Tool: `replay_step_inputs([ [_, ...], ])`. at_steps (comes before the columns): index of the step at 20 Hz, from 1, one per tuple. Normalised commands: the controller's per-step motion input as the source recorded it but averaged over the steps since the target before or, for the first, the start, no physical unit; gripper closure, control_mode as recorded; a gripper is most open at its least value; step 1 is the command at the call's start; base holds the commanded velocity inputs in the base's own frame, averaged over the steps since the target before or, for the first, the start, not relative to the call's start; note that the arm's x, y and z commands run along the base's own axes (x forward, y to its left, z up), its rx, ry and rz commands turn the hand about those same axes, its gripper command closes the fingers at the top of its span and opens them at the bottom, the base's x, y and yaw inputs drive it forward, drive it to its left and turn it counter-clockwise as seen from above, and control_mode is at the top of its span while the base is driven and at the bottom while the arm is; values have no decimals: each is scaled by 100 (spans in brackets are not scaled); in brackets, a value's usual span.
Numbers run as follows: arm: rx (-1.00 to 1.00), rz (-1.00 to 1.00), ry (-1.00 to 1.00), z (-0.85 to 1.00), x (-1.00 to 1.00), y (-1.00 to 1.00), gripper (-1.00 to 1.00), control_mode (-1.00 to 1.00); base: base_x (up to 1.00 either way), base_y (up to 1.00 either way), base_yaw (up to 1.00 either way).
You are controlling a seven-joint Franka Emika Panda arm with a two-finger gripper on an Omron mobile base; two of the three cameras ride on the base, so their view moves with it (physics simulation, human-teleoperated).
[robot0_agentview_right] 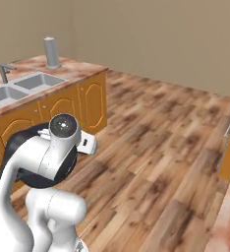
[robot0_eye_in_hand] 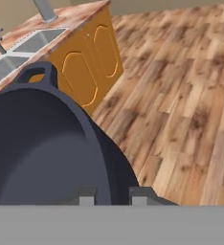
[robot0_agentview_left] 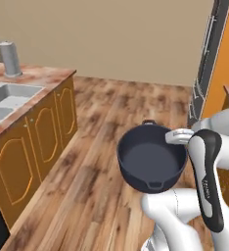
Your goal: Move the pot and pan from the stove into the sink.
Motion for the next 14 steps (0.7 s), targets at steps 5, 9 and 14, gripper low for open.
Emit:
replay_step_inputs([
  [5, 0, 0, 0, 0, 0, 0, 100, 100, 0, -4, 46],
  [9, 0, 0, 0, 0, 0, 0, 100, 100, 0, -1, 46],
  [14, 0, 0, 0, 0, 0, 0, 100, 100, 0, -1, 46],
])
